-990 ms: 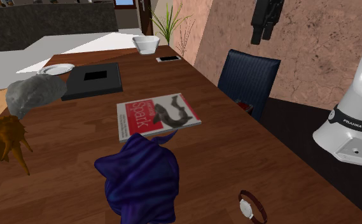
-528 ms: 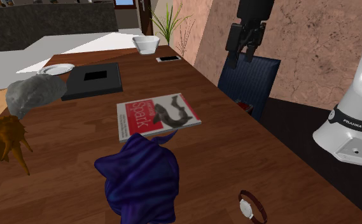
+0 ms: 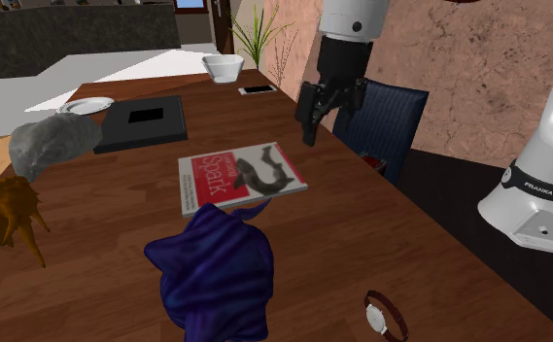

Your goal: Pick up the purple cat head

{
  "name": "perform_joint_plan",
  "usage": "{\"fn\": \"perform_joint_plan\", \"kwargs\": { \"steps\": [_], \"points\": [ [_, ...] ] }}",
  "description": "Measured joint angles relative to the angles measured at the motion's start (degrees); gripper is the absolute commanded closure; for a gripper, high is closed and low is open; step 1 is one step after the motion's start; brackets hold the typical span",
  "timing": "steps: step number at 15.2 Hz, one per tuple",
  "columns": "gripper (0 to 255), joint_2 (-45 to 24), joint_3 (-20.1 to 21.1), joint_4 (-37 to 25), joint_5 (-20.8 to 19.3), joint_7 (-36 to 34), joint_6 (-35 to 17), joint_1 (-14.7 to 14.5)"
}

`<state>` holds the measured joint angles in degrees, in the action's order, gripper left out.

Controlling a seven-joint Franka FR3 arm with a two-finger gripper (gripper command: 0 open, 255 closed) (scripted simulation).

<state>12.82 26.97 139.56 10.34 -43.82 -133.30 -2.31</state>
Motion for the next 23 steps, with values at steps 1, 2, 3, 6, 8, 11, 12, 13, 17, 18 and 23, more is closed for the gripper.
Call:
{"fn": "perform_joint_plan", "kwargs": {
  "steps": [1, 2, 3, 6, 8, 11, 12, 13, 17, 18, 23],
  "points": [
    [0, -1.8, 0.9, -0.7, -0.8, -1.9, -1.4, 0.1],
    [0, -4.0, 1.8, -1.5, -2.0, -4.0, -2.9, 0.3],
    [0, -6.6, 2.8, -2.8, -3.6, -6.6, -4.3, 0.4],
    [0, -14.0, 4.2, -6.5, -9.3, -13.7, -8.1, 0.4],
    [0, -18.8, 4.4, -9.9, -13.5, -18.9, -9.3, -0.5],
    [0, -26.0, 3.1, -15.1, -19.8, -26.3, -11.0, -3.2],
    [0, -28.8, 2.3, -17.7, -22.0, -28.5, -11.2, -4.4],
    [0, -31.1, 1.4, -19.6, -23.6, -30.2, -11.5, -5.3],
    [0, -37.3, -1.0, -24.9, -27.6, -35.0, -12.3, -8.9],
    [0, -37.9, -1.4, -25.1, -28.1, -35.5, -12.8, -9.2],
    [0, -40.6, -3.0, -25.2, -30.1, -37.0, -15.5, -10.4]
  ]
}}
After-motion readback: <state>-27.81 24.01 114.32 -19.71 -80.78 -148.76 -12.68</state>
